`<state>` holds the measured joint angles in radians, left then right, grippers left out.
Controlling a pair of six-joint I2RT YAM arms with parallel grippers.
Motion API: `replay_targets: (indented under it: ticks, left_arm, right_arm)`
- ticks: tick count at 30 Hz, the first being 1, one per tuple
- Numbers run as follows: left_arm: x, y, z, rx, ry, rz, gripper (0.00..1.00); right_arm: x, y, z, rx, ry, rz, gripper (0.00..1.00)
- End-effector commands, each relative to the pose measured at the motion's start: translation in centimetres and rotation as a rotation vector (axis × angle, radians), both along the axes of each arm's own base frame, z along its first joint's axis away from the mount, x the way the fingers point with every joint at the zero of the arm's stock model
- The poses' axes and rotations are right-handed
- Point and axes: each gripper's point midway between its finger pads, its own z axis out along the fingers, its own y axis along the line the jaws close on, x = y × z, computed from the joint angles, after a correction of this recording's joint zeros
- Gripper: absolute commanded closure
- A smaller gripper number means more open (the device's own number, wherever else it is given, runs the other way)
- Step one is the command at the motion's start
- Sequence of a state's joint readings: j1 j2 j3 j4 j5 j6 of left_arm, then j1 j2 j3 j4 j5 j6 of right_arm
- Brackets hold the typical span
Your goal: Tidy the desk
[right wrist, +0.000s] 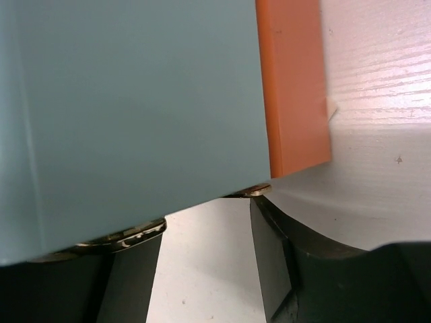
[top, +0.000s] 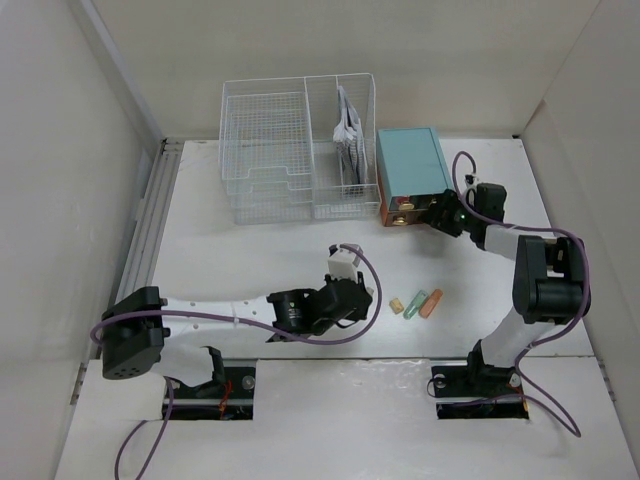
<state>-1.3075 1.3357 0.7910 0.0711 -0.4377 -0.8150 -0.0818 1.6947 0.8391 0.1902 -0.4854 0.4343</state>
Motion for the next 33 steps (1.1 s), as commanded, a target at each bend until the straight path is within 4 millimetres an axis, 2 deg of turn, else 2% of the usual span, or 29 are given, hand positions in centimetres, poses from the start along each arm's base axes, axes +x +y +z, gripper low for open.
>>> replay_targets:
  ticks: [1, 9, 12, 20, 26, 30, 33]
  left_arm:
    - [0.4, -0.6, 2.8, -0.082, -0.03, 0.023, 1.0]
    - [0.2, -0.6, 2.8, -0.072, -0.033, 0.023, 1.0]
    - [0.3, -0.7, 3.6, -0.09, -0.037, 0.023, 1.0]
    - [0.4, -0.6, 3.7, -0.081, -0.04, 0.031, 1.0]
    - [0.1, -0.9, 4.1, -0.09, -0.042, 0.022, 1.0]
    - [0.2, -0.8, 4.2, -0.089, -0.047, 0.03, 1.0]
    - [0.3, -1.0, 4.2, -0.089, -0.047, 0.03, 1.0]
  right_arm:
    - [0.2, -1.2, -0.5, 0.002, 0.021, -0.081, 0.42]
    - [0.2, -2.2, -0.9, 0.034, 0.046, -0.131, 0.42]
    - [-0.3, -2.3, -1.1, 0.03, 0.063, -0.139, 0.42]
    - [0.2, -2.5, -1.1, 0.03, 0.072, -0.152, 0.42]
    - [0.9, -1.9, -1.4, 0.065, 0.086, -0.123, 0.42]
    - [1.4, -1.6, -1.1, 0.084, 0.071, -0.112, 0.45]
    - [1.4, -1.5, -1.7, 0.097, 0.085, -0.111, 0.47]
